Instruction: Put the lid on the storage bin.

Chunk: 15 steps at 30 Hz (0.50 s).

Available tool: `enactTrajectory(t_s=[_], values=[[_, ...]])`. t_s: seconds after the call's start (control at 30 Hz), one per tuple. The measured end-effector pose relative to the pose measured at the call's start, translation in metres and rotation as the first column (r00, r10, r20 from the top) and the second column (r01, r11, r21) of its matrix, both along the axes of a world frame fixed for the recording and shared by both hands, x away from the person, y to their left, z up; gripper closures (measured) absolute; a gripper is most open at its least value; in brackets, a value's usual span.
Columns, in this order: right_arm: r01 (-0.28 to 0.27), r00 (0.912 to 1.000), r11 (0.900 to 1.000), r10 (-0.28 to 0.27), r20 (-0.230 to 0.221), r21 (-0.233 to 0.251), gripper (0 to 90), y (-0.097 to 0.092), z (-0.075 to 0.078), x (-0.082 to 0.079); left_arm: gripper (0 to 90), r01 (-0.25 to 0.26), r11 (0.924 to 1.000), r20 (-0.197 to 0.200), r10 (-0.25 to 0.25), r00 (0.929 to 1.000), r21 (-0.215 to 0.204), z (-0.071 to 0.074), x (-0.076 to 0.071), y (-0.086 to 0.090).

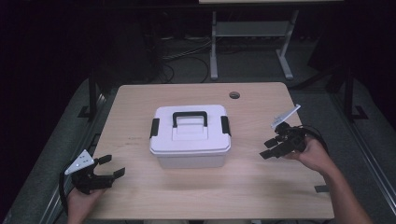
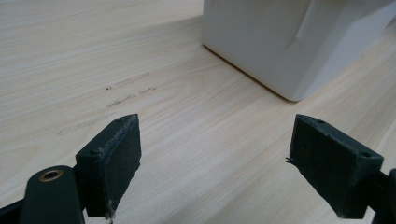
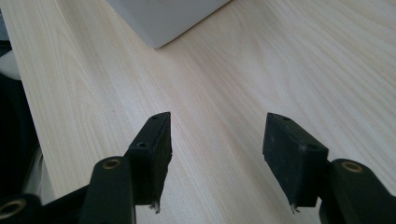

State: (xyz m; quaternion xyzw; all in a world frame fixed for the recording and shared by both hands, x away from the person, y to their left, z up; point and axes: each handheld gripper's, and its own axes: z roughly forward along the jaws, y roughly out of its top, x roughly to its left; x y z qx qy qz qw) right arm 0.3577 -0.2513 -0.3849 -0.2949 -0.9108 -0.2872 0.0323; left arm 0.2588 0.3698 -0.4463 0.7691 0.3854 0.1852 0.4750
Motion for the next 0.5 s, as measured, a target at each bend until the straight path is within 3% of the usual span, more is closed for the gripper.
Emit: enactTrajectory(t_s=[0.5], values=[[0.033, 0.9994, 0.9992, -0.033, -0.008, 0.021, 41.1, -0.016, -0.011, -0.013, 16.0, 0.007, 1.0000, 0.000, -0.007, 1.0000, 0.004, 0.001, 0.000, -0.001]])
